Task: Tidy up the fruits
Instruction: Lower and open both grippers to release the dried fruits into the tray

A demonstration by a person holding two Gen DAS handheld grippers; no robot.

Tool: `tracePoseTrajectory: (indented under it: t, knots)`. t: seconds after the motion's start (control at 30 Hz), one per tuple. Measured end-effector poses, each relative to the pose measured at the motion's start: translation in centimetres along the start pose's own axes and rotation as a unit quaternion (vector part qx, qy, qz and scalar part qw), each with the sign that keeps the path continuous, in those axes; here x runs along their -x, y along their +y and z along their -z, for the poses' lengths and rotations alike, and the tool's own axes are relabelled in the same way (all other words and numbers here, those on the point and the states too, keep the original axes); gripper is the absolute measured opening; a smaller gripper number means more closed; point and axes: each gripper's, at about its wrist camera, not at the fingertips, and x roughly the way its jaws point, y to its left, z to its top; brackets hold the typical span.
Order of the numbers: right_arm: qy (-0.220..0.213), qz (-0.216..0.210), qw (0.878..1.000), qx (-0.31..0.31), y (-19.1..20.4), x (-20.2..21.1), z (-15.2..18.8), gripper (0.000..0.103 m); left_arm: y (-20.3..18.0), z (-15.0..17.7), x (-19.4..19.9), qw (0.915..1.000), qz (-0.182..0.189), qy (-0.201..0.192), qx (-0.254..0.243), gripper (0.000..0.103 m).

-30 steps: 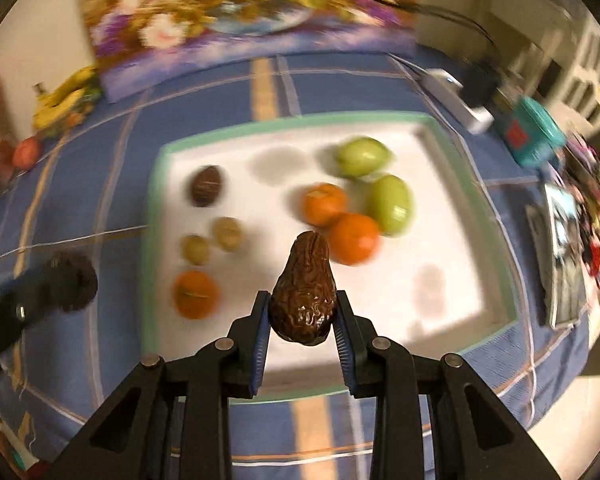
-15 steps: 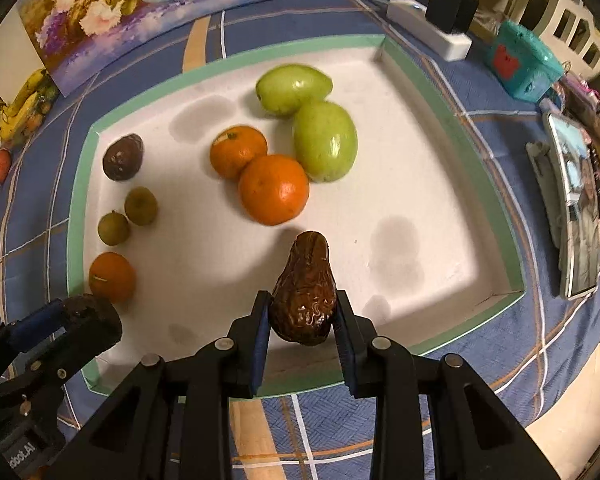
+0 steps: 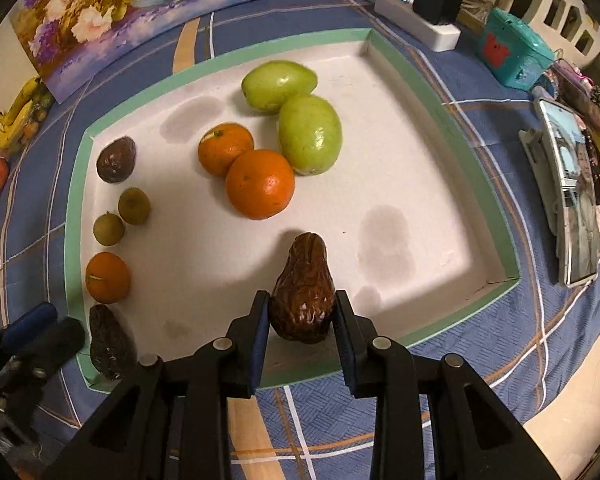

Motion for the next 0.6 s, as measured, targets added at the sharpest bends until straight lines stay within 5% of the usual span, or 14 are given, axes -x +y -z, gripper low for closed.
tracePoseTrajectory:
  t: [0.03, 0.1, 0.2, 0.33, 0.6]
  knots:
    - [-0.005, 0.0, 1.0, -0.002, -0.1, 0.3, 0.1, 0.038, 0.5, 0.0, 0.4, 0.9999, -0.006, -0.006, 0.007, 0.075]
    - [-0.014, 0.0, 1.0, -0.005, -0.2, 0.9, 0.3, 0.063, 1.9, 0.2, 0.9, 0.999, -0.026, -0.019, 0.031, 0.093]
    - [-0.029, -0.009, 1.0, -0.002, 0.1, 1.7, 0.6, 0.068, 4.4, 0.8, 1.5, 0.9956, -0.064, -0.03, 0.062, 0.102]
    - [-0.051, -0.02, 0.998, 0.015, 1.3, 2.9, 1.1, 0.086, 6.5, 1.6, 3.0, 0.9903, -0.095, -0.06, 0.082, 0.103]
    - [-0.109, -0.039, 0.991, 0.072, 4.9, 5.9, 3.0, 0.091, 7.8, 4.2, 5.5, 0.9867, -0.117, -0.092, 0.064, 0.103]
